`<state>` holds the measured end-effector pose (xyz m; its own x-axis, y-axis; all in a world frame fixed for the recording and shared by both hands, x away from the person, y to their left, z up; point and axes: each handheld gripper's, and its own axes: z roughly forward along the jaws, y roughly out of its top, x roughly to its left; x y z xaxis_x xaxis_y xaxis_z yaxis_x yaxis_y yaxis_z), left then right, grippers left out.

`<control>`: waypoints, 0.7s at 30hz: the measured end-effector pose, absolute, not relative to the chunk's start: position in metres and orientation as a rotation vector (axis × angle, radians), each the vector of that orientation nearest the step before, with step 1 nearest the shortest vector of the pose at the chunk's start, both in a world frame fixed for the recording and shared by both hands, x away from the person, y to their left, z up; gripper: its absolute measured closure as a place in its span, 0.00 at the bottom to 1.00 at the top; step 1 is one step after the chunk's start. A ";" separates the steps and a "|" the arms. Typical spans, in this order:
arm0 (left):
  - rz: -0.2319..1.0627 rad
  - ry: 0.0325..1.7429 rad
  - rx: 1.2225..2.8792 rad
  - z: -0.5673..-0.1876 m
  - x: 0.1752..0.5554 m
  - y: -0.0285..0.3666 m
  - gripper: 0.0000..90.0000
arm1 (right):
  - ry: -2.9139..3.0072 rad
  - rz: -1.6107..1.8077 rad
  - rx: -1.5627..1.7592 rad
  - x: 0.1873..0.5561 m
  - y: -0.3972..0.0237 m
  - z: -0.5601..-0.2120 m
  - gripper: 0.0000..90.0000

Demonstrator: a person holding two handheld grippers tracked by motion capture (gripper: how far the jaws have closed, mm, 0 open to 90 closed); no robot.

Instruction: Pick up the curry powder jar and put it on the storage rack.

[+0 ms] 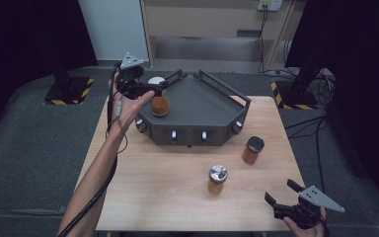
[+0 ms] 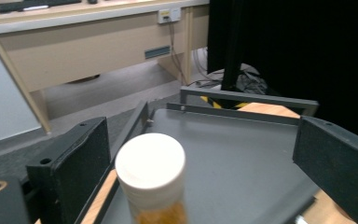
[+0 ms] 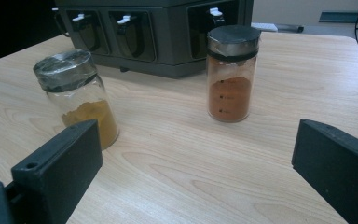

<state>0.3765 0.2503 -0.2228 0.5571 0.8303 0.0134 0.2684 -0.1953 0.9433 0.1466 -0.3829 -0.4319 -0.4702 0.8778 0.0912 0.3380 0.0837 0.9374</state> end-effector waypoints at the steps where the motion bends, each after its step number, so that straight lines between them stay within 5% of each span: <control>1: 0.679 0.916 1.744 -0.222 0.372 0.251 0.04 | 1.858 1.385 1.195 0.147 -0.383 -0.432 0.02; 21: 0.627 0.833 1.708 -0.238 0.297 0.294 0.01 | 1.875 1.358 1.169 0.146 -0.381 -0.430 0.02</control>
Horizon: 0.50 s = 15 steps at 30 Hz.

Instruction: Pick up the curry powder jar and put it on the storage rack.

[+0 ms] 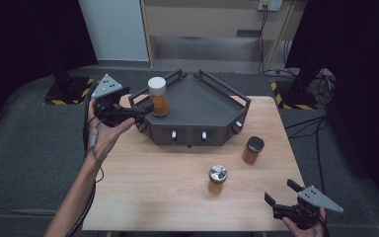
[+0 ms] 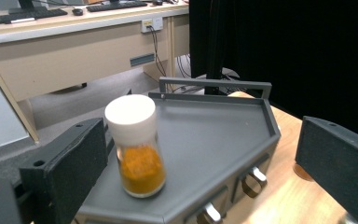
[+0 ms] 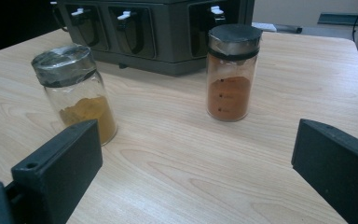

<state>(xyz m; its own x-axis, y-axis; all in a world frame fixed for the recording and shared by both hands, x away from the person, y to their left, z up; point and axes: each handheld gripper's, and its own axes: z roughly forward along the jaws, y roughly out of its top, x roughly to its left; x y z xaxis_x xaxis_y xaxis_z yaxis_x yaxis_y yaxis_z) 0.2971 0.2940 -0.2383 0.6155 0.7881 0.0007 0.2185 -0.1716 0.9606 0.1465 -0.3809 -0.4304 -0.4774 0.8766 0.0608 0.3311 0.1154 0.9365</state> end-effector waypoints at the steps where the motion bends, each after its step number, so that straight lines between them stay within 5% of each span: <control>1: 0.624 0.827 1.710 -0.240 0.293 0.296 0.02 | 1.876 1.360 1.168 0.147 -0.381 -0.430 0.02; 15: 0.576 0.828 1.700 -0.281 0.249 0.330 0.02 | 1.890 1.352 1.156 0.147 -0.379 -0.430 0.02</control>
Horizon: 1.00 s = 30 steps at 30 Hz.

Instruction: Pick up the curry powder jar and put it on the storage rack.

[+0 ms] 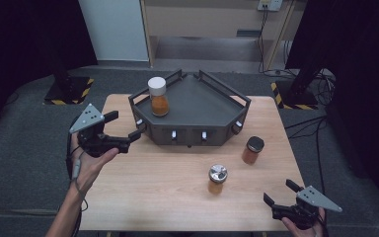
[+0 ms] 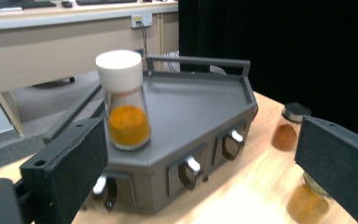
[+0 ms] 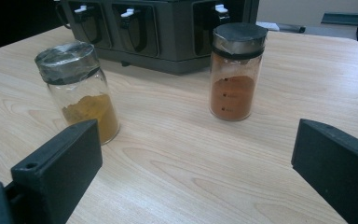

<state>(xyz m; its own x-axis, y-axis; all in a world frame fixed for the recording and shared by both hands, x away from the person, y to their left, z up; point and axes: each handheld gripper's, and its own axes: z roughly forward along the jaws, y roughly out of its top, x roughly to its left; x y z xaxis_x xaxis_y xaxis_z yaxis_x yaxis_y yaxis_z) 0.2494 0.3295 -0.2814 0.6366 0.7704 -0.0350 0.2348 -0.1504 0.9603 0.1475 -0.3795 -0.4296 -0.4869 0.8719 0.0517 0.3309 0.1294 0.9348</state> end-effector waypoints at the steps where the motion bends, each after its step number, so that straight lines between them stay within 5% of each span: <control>1: 0.570 0.828 1.699 -0.286 0.248 0.332 0.02 | 1.890 1.350 1.156 0.147 -0.379 -0.430 0.02; 30: 0.481 0.805 1.669 -0.401 0.199 0.385 0.04 | 1.892 1.341 1.161 0.148 -0.378 -0.429 0.02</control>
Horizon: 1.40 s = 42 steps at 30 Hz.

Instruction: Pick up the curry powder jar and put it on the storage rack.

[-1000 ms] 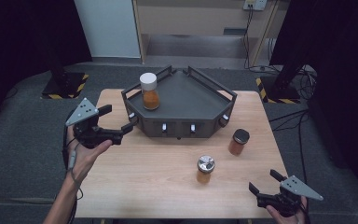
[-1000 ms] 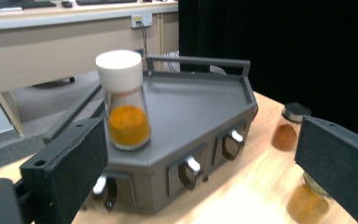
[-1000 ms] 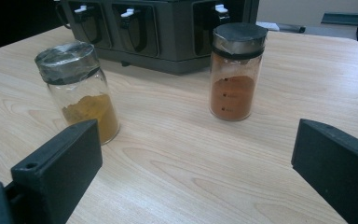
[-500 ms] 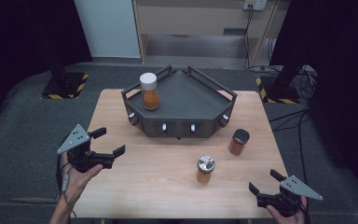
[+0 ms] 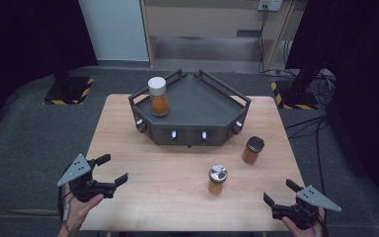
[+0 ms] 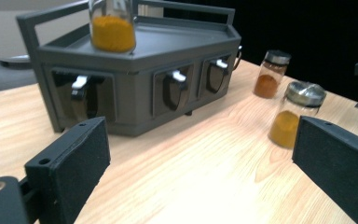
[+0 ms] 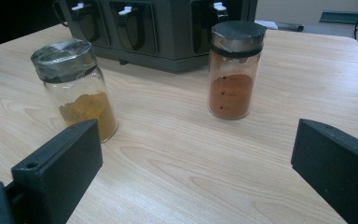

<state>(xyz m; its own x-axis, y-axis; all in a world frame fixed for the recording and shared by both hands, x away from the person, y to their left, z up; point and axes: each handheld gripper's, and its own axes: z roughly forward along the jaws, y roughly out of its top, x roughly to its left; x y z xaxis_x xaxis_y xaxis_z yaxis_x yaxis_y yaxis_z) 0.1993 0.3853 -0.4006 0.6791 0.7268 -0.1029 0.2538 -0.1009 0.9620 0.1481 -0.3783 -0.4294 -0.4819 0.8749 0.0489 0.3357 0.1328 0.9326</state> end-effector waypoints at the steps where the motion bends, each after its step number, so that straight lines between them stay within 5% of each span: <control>1: 0.474 0.810 1.668 -0.404 0.198 0.387 0.04 | 1.892 1.342 1.161 0.148 -0.378 -0.429 0.02; 22: 0.389 0.854 1.642 -0.459 0.197 0.411 0.05 | 1.898 1.332 1.155 0.149 -0.377 -0.429 0.02; 42: 0.396 0.855 1.655 -0.459 0.195 0.412 0.04 | 1.907 1.339 1.146 0.150 -0.377 -0.430 0.02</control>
<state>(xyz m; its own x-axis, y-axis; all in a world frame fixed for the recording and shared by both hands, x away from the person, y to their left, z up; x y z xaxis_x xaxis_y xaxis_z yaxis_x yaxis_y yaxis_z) 0.1951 0.4119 -0.4590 0.6749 0.7144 -0.1848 0.3218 -0.0596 0.9449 0.1504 -0.3766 -0.4296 -0.4939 0.8685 0.0415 0.3343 0.1456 0.9312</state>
